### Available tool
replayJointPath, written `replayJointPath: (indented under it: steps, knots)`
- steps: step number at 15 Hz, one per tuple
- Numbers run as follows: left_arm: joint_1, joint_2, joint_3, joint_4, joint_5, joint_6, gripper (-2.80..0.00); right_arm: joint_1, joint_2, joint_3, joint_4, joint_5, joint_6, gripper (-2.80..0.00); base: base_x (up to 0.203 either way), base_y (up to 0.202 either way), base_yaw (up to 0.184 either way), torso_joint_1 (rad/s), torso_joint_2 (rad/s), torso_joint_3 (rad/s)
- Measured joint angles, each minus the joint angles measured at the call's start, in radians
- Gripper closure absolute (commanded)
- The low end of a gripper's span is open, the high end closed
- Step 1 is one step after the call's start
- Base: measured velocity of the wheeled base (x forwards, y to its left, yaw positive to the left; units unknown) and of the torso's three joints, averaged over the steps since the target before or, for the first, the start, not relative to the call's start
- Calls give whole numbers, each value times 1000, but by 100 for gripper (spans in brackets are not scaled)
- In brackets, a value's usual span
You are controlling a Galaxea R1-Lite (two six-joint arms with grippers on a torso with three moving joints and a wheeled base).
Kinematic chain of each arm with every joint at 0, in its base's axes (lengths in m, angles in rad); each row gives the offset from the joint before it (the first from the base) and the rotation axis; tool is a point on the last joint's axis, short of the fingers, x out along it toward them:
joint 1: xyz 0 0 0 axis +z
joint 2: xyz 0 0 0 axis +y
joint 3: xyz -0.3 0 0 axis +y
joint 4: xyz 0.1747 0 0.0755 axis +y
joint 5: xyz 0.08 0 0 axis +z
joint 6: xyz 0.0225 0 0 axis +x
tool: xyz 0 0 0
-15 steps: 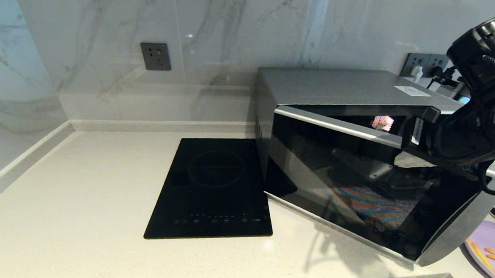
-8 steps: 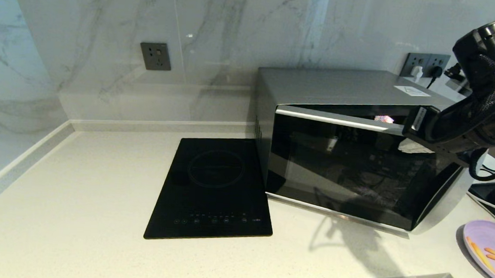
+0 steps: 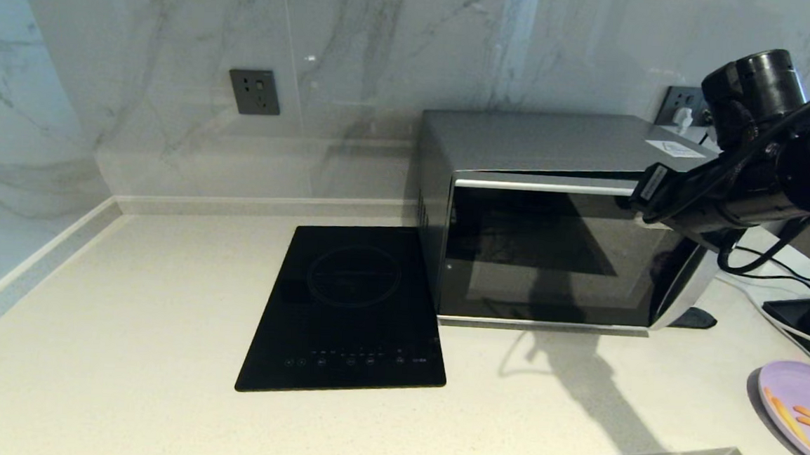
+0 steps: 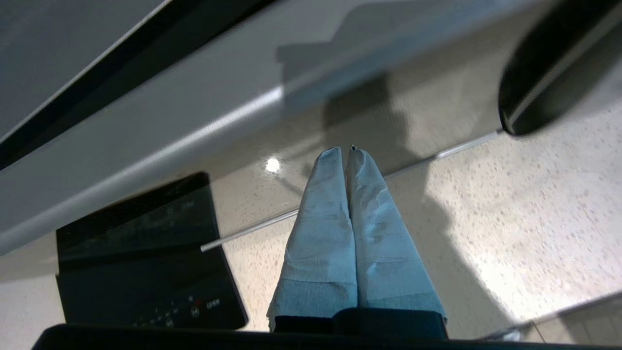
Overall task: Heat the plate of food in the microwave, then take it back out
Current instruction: Close the microwave oven
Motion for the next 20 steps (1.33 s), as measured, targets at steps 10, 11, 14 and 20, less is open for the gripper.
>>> replayJointPath:
  steps: [10, 11, 14, 20]
  knots:
    - [0, 0, 0, -1, 0, 0, 0, -10, 24, 52, -226, -13, -33, 0, 0, 0, 0, 0, 0, 0]
    - [0, 0, 0, 0, 0, 0, 0, -10, 23, 61, -246, -12, -40, 0, 0, 0, 0, 0, 0, 0]
    - [0, 0, 0, 0, 0, 0, 0, -10, 23, 73, -259, -11, -40, 0, 0, 0, 0, 0, 0, 0]
    - [0, 0, 0, 0, 0, 0, 0, -11, 14, 112, -291, -5, -39, 0, 0, 0, 0, 0, 0, 0]
